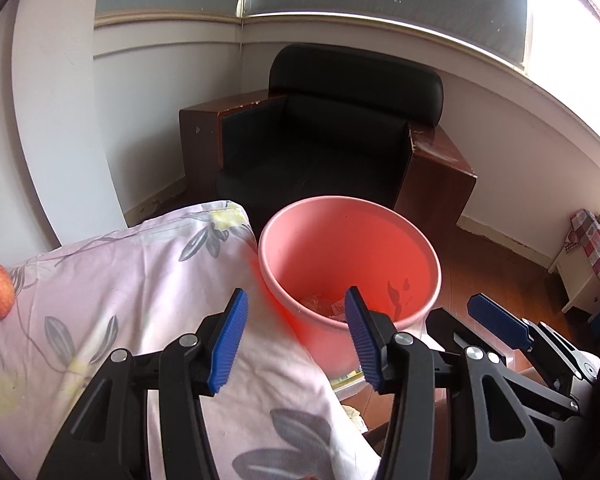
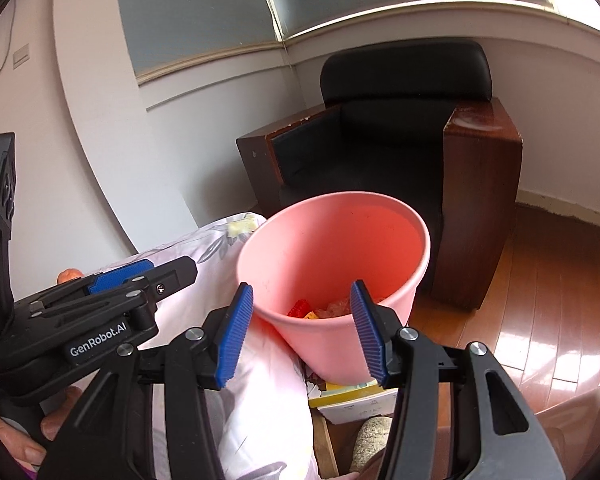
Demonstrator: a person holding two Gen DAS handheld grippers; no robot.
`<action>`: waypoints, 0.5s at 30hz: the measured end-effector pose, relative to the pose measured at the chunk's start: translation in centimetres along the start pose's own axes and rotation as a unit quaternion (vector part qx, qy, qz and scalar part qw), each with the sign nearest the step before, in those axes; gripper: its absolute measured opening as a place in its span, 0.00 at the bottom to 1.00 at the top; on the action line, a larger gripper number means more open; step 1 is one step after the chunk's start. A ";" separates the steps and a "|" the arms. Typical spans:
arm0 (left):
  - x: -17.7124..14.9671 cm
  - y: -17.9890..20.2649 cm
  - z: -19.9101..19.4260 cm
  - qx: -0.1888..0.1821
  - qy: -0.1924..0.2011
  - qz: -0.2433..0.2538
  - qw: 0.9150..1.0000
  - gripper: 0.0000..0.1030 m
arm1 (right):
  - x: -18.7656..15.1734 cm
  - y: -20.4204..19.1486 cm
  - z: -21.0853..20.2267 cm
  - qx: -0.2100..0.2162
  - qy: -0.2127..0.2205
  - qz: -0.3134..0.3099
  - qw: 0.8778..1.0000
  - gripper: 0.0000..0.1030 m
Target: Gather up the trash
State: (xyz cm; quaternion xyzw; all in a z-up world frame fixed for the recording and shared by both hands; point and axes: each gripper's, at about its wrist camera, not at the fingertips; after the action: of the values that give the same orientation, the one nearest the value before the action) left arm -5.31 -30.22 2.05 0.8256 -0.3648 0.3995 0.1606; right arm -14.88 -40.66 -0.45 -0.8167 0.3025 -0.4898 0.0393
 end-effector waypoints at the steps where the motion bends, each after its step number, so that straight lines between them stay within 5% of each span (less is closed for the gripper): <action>1: -0.2 -0.1 -0.6 -0.004 0.003 -0.003 1.000 0.48 | -0.1 -0.2 -0.4 -0.001 0.003 -0.002 1.000 0.50; 15: -2.6 -1.4 -5.2 -0.010 0.026 -0.018 0.999 0.48 | -1.6 -2.9 -3.8 -0.007 0.023 -0.027 0.999 0.50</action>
State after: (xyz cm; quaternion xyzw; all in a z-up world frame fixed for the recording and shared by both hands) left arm -8.19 -25.07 3.35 0.8198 -0.3492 0.4143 0.1851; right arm -17.21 -36.56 1.28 -0.8135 0.2848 -0.5068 0.0135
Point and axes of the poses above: each gripper's, at about its wrist camera, not at the fingertips, and z roughly the way its jaws point, y to its right, x to its top, and after that the axes turned 9 degrees about z, right-handed
